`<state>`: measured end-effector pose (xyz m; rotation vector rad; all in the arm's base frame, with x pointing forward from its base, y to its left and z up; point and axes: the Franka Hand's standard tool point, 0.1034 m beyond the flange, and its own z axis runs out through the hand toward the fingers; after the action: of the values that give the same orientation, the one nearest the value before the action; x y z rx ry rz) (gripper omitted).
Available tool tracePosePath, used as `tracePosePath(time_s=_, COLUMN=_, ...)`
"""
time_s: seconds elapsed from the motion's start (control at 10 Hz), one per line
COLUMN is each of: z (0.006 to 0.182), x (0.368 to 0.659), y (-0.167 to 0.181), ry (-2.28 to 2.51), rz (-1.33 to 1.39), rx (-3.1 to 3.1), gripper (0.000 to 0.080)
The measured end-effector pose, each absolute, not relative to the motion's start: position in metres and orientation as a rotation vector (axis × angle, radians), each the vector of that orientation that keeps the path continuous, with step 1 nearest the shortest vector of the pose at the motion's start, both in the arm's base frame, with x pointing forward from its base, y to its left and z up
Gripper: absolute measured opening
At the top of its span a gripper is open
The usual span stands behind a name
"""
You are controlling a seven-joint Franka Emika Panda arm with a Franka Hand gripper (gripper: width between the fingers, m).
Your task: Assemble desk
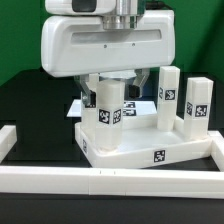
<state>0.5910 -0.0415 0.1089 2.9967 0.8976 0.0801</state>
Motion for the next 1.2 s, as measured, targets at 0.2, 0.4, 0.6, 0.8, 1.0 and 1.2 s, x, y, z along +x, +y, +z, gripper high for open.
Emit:
tracePosePath(time_s=0.2, z=0.1085, x=0.5903, y=-0.0436, ry=1.075, rz=0.077, rx=2.934, gripper=0.0649)
tracePosePath(time_s=0.4, z=0.1084, x=0.5901, y=-0.0445, ry=1.160, rz=0.075, rx=2.900, gripper=0.0340)
tracePosePath(time_s=0.6, z=0.1084, x=0.5901, y=-0.0445, ry=1.149, rz=0.076, rx=2.905, gripper=0.0288)
tracePosePath(time_s=0.8, z=0.1084, x=0.5901, y=-0.0445, ry=1.121, rz=0.076, rx=2.917, gripper=0.0288)
tracePosePath(time_s=1.0, z=0.1082, x=0.5890, y=-0.0463, ry=1.038, rz=0.078, rx=2.951, gripper=0.0288)
tracePosePath(time_s=1.2, z=0.1079, x=0.5884, y=-0.0485, ry=0.714, rz=0.077, rx=3.054, gripper=0.0288)
